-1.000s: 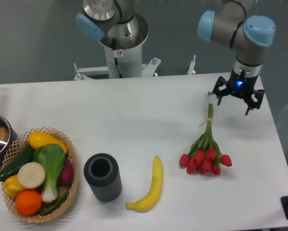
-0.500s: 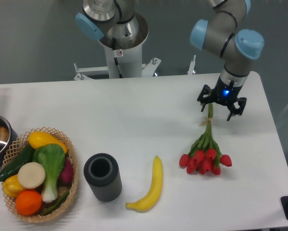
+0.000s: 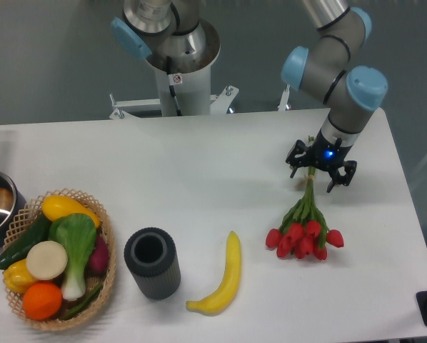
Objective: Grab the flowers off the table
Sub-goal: 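Close the gripper around the tulip stems above the string tie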
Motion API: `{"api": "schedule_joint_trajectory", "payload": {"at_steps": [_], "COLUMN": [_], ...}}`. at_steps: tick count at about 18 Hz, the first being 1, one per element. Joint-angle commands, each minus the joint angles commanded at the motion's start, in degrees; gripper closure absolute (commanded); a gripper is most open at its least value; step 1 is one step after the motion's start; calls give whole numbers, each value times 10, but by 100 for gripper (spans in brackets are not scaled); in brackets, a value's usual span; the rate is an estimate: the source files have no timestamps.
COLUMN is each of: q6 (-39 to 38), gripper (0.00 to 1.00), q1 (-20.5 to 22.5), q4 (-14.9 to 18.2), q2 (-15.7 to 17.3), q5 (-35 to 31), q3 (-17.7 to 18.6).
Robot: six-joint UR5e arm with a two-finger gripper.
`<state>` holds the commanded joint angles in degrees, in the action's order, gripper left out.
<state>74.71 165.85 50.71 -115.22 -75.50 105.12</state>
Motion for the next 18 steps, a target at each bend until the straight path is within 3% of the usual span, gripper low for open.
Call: {"api": "schedule_joint_trajectory", "payload": {"at_steps": [8, 15, 18], "q6": [5, 4, 4], "gripper": [5, 37, 43], "q1": [1, 1, 1], "q4": [-1, -1, -1], "q2": [-4, -8, -9], "q5": [-3, -3, -3], "q3": [-3, -3, -3]}}
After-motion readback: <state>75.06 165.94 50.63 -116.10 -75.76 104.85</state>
